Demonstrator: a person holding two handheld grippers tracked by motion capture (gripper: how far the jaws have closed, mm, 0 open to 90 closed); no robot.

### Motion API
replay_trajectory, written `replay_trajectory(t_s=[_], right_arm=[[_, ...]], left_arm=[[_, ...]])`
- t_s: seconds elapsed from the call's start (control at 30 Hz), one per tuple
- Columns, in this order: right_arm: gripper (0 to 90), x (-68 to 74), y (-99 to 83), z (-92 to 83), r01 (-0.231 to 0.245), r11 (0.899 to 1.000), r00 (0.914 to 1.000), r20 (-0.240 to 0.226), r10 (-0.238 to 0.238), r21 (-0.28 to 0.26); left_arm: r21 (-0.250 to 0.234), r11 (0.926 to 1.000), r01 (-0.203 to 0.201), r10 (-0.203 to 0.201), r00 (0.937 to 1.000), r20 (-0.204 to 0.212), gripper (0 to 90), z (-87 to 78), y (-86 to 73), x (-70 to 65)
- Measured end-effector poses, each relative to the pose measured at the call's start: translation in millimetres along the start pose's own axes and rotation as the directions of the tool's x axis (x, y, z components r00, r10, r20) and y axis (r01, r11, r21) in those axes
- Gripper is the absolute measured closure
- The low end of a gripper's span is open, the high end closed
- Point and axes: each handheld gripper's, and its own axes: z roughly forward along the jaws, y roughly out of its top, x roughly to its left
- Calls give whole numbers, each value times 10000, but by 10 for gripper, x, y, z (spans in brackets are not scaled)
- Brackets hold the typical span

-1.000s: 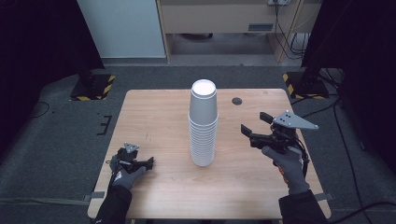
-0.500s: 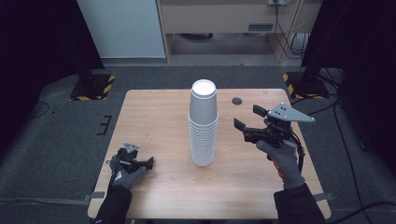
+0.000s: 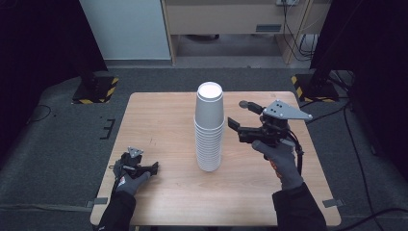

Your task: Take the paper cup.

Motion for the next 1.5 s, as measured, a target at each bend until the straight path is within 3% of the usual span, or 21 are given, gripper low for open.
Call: replay_trajectory(t_s=[0.93, 1.5], right_arm=[[141, 229, 85, 428, 96, 9999, 9990, -430, -93, 54], [124, 265, 56, 716, 24, 9999, 9991, -429, -17, 158]], left_arm=[[-2, 10000, 0, 0, 10000, 2, 0, 0, 0, 0], [2, 10000, -1, 1, 10000, 5, 0, 0, 0, 1]])
